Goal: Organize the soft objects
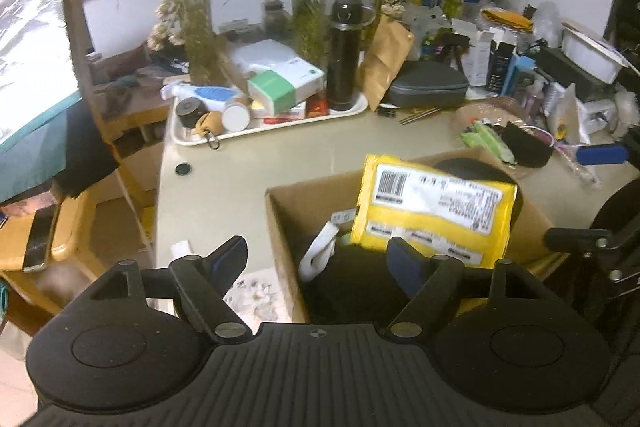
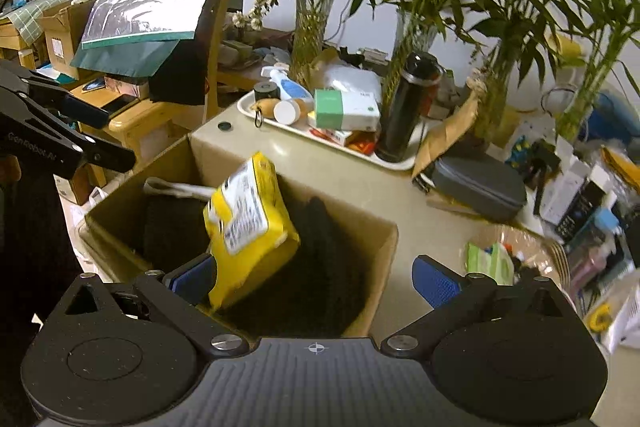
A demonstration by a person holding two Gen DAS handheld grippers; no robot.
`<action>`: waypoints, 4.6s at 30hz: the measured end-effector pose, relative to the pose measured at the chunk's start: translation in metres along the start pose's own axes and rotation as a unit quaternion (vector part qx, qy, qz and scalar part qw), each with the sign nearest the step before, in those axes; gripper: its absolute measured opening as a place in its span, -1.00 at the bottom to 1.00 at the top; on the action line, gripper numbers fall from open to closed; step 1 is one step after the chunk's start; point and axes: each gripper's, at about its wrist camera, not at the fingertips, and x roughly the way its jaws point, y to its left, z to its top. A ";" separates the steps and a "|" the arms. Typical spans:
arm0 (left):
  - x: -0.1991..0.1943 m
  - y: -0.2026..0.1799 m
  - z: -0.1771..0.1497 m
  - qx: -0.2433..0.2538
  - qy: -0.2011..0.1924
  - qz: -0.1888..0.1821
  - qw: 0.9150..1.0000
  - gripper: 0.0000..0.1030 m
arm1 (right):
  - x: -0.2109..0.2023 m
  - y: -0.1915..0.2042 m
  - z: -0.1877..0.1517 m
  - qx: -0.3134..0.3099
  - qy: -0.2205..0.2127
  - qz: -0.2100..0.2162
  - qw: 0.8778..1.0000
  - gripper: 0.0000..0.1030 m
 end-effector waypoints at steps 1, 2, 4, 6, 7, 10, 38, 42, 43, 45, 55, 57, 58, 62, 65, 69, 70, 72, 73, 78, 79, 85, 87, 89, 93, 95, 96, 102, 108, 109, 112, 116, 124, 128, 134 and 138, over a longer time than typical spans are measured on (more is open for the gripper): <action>-0.001 0.001 -0.004 -0.003 0.000 0.003 1.000 0.54 | -0.003 0.000 -0.005 0.000 0.001 -0.002 1.000 1.00; -0.003 0.000 -0.008 -0.005 0.001 0.006 1.000 0.59 | -0.005 0.000 -0.009 0.001 0.003 -0.003 1.000 1.00; -0.005 -0.001 -0.015 -0.008 0.002 0.011 1.000 0.62 | -0.010 0.000 -0.020 0.004 0.008 -0.007 1.000 1.00; -0.007 -0.002 -0.023 -0.015 0.000 0.015 1.000 0.65 | -0.012 0.000 -0.030 0.009 0.014 -0.008 1.000 1.00; -0.007 -0.002 -0.026 -0.017 0.000 0.015 1.000 0.66 | -0.013 0.000 -0.034 0.012 0.016 -0.007 1.000 1.00; -0.008 -0.003 -0.037 -0.024 0.002 0.010 1.000 0.76 | -0.015 0.001 -0.046 0.020 0.024 -0.005 0.999 1.00; -0.008 -0.014 -0.069 -0.030 0.000 0.033 0.999 1.00 | -0.008 0.003 -0.061 0.030 0.043 -0.004 0.999 1.00; -0.009 -0.015 -0.070 -0.030 -0.004 0.027 0.999 1.00 | -0.007 0.004 -0.061 0.030 0.043 -0.004 0.999 1.00; -0.009 -0.015 -0.069 -0.029 -0.005 0.025 0.999 1.00 | -0.007 0.004 -0.061 0.030 0.043 -0.004 0.999 1.00; -0.010 -0.016 -0.068 -0.030 -0.006 0.026 0.999 1.00 | -0.007 0.004 -0.061 0.030 0.043 -0.003 0.999 1.00; -0.011 -0.019 -0.067 -0.026 -0.006 0.030 0.999 1.00 | -0.006 0.004 -0.062 0.031 0.044 -0.003 0.999 1.00; -0.011 -0.019 -0.067 -0.028 -0.006 0.030 0.999 1.00 | -0.006 0.004 -0.062 0.032 0.044 -0.003 0.999 1.00; -0.011 -0.019 -0.067 -0.028 -0.006 0.030 0.999 1.00 | -0.006 0.004 -0.062 0.031 0.044 -0.003 0.999 1.00; -0.012 -0.018 -0.067 -0.028 -0.006 0.030 0.999 1.00 | -0.005 0.005 -0.062 0.028 0.045 -0.002 0.999 1.00; -0.012 -0.018 -0.067 -0.028 -0.006 0.030 0.999 1.00 | -0.005 0.005 -0.062 0.029 0.045 -0.002 0.999 1.00; -0.012 -0.018 -0.067 -0.027 -0.006 0.030 0.999 1.00 | -0.005 0.006 -0.062 0.029 0.045 -0.003 0.999 1.00; -0.012 -0.018 -0.067 -0.027 -0.006 0.029 0.999 1.00 | -0.005 0.006 -0.062 0.028 0.045 -0.002 0.999 1.00; -0.012 -0.018 -0.067 -0.028 -0.006 0.029 0.999 1.00 | -0.005 0.007 -0.062 0.027 0.045 -0.003 0.999 1.00; -0.012 -0.018 -0.067 -0.028 -0.006 0.029 0.999 1.00 | -0.005 0.006 -0.062 0.027 0.045 -0.003 0.999 1.00; -0.012 -0.019 -0.068 -0.028 -0.006 0.028 0.999 1.00 | -0.005 0.006 -0.062 0.028 0.045 -0.003 0.999 1.00; -0.012 -0.019 -0.068 -0.027 -0.006 0.029 0.999 1.00 | -0.005 0.006 -0.062 0.029 0.045 -0.003 0.999 1.00; -0.012 -0.019 -0.068 -0.027 -0.006 0.029 0.999 1.00 | -0.005 0.006 -0.062 0.028 0.046 -0.003 0.999 1.00; -0.012 -0.019 -0.068 -0.027 -0.006 0.029 0.999 1.00 | -0.005 0.006 -0.062 0.028 0.046 -0.003 0.999 1.00; -0.012 -0.019 -0.068 -0.027 -0.006 0.029 0.999 1.00 | -0.005 0.006 -0.062 0.029 0.046 -0.003 0.999 1.00; -0.012 -0.019 -0.068 -0.028 -0.007 0.029 0.999 1.00 | -0.004 0.006 -0.063 0.029 0.046 -0.003 0.999 1.00; -0.012 -0.019 -0.068 -0.029 -0.007 0.029 0.999 1.00 | -0.004 0.006 -0.063 0.028 0.046 -0.004 0.999 1.00; -0.012 -0.018 -0.068 -0.028 -0.007 0.029 0.999 1.00 | -0.004 0.006 -0.063 0.028 0.046 -0.004 0.999 1.00; -0.012 -0.019 -0.068 -0.029 -0.005 0.028 0.999 1.00 | -0.004 0.006 -0.063 0.028 0.046 -0.003 0.999 1.00; -0.012 -0.018 -0.068 -0.029 -0.004 0.029 0.999 1.00 | -0.004 0.006 -0.063 0.028 0.047 -0.004 0.999 1.00; -0.011 -0.018 -0.068 -0.030 -0.004 0.030 0.999 1.00 | -0.004 0.005 -0.063 0.029 0.046 -0.004 0.999 1.00; -0.011 -0.018 -0.068 -0.029 -0.004 0.029 0.999 1.00 | -0.004 0.005 -0.063 0.029 0.047 -0.004 0.998 1.00; -0.011 -0.018 -0.068 -0.029 -0.004 0.030 0.999 1.00 | -0.004 0.005 -0.063 0.029 0.047 -0.004 0.999 1.00; -0.012 -0.018 -0.068 -0.029 -0.004 0.029 0.999 1.00 | -0.004 0.005 -0.063 0.029 0.046 -0.003 0.999 1.00; -0.012 -0.018 -0.068 -0.030 -0.004 0.029 0.999 1.00 | -0.004 0.005 -0.063 0.028 0.046 -0.003 0.999 1.00; -0.011 -0.017 -0.069 -0.031 -0.003 0.034 0.999 1.00 | -0.004 0.005 -0.063 0.029 0.046 -0.004 0.998 1.00; -0.010 -0.015 -0.070 -0.034 0.000 0.042 0.999 1.00 | -0.003 0.005 -0.063 0.029 0.047 -0.004 0.998 1.00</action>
